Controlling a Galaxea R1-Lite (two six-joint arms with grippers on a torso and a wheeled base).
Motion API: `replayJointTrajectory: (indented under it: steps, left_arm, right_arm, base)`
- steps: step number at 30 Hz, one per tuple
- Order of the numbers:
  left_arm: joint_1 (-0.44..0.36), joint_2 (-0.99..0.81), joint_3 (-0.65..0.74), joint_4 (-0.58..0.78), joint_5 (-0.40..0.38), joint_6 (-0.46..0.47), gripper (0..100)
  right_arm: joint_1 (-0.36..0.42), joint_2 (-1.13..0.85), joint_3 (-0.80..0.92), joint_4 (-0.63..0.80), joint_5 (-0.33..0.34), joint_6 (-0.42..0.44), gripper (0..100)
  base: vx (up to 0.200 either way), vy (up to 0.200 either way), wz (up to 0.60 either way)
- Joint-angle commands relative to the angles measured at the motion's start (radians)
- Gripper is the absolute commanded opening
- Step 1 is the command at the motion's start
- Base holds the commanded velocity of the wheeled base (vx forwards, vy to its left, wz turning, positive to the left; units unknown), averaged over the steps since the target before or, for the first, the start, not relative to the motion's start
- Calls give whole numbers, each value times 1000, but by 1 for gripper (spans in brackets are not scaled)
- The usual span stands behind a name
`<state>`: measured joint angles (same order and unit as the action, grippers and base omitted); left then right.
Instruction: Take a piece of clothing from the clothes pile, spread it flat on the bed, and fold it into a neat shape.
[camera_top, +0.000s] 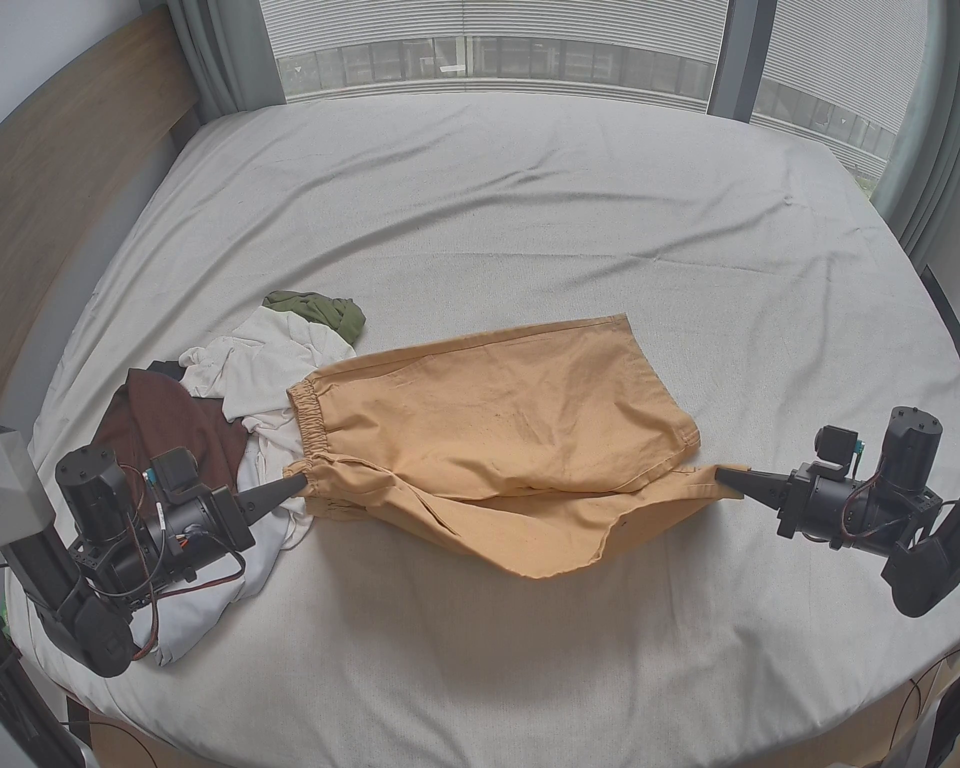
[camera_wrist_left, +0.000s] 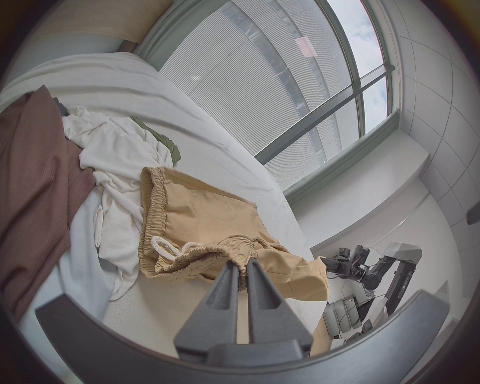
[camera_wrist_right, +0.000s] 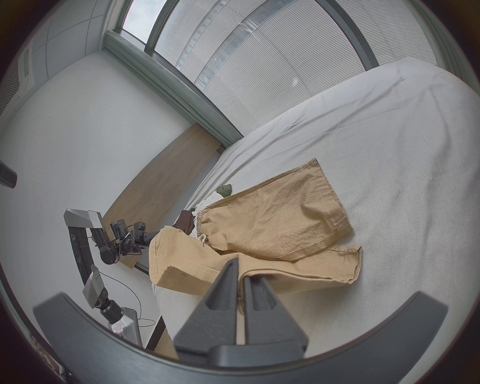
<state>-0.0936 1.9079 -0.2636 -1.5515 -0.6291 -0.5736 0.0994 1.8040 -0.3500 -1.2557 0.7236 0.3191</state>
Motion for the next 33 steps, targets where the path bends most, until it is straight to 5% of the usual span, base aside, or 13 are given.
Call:
replayJointTrajectory:
  steps: [1,16,33]
  left_arm:
    - [23,-15,-17,-1,0,-18,0]
    - [63,-13,-42,-1,-1,-38,0]
    - [2,-10,-71,-1,62,-34,0]
  right_arm:
    - [8,-37,5,7,2,1,0]
    - [11,-140,-26,9,3,81,0]
    - [-23,15,-302,96,-4,104,0]
  base:
    - [0,0,0]
    - [0,0,0]
    - [0,0,0]
